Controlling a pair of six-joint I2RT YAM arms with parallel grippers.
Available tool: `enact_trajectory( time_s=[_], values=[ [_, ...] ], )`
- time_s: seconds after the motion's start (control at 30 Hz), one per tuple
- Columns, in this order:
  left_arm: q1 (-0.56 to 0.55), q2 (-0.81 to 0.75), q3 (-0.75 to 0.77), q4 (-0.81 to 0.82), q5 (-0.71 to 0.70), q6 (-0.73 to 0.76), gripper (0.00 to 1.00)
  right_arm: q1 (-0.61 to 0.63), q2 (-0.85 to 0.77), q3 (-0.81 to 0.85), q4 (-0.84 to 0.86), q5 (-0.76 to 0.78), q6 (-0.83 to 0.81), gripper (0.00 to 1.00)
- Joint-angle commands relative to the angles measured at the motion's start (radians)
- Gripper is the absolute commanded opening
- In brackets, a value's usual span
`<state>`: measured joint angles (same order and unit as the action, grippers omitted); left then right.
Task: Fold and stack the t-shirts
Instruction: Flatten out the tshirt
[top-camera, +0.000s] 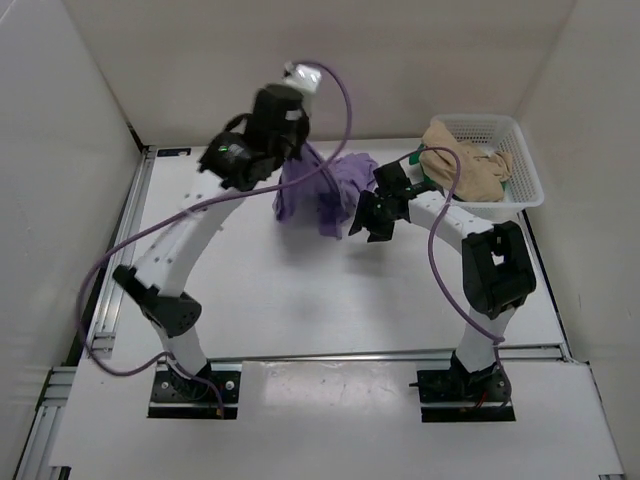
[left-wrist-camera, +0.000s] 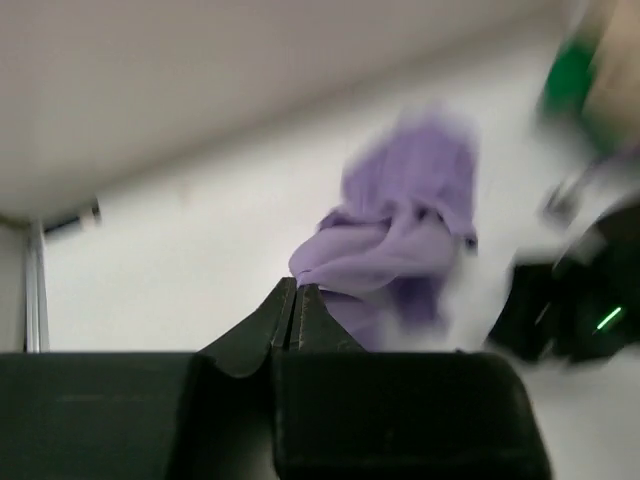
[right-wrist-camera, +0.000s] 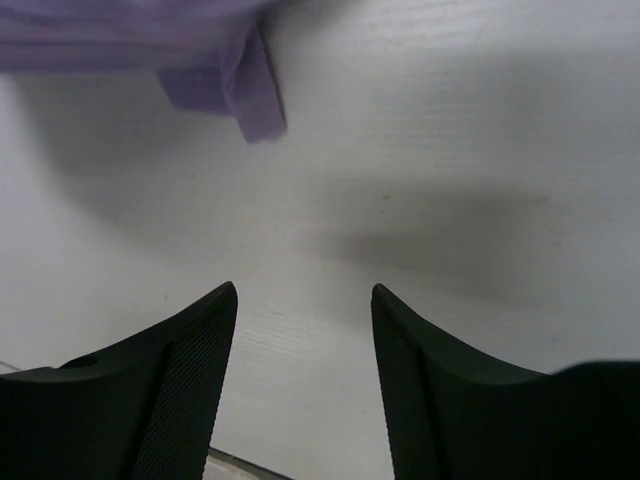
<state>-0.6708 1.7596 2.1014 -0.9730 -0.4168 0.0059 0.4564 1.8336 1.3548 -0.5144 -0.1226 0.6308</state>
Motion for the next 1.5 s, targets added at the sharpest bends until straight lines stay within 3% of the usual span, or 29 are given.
enact_trajectory(
  time_s=[0.0, 0.1, 0.3, 0.6, 0.93, 1.23, 1.47],
  values=[
    [-0.035, -0.147, 0.262, 0.078, -0.183, -0.006, 0.10, 0.002, -0.085, -0.040, 0.060, -0.078, 0.043, 0.62],
    [-0.064, -0.137, 0.359, 0.140, -0.255, -0.006, 0.10, 0.002, -0.105, -0.062, 0.070, -0.087, 0.053, 0.65],
    [-0.055, -0.235, 0.093, 0.152, -0.290, -0.006, 0.10, 0.002, -0.076, -0.062, 0.056, -0.089, 0.053, 0.72],
    [0.019, -0.301, -0.110, 0.152, -0.281, -0.006, 0.10, 0.085, -0.043, 0.010, -0.030, -0.140, 0.001, 0.74],
    [0.106, -0.397, -0.319, 0.152, -0.290, -0.006, 0.10, 0.347, -0.077, -0.052, 0.011, -0.166, -0.121, 0.77],
    [0.203, -0.488, -0.446, 0.143, -0.270, -0.006, 0.10, 0.426, 0.091, 0.000, -0.015, 0.017, -0.256, 0.92],
    [0.232, -0.499, -0.465, 0.134, -0.251, -0.006, 0.10, 0.438, 0.210, 0.089, -0.006, -0.074, -0.189, 0.93]
  ],
)
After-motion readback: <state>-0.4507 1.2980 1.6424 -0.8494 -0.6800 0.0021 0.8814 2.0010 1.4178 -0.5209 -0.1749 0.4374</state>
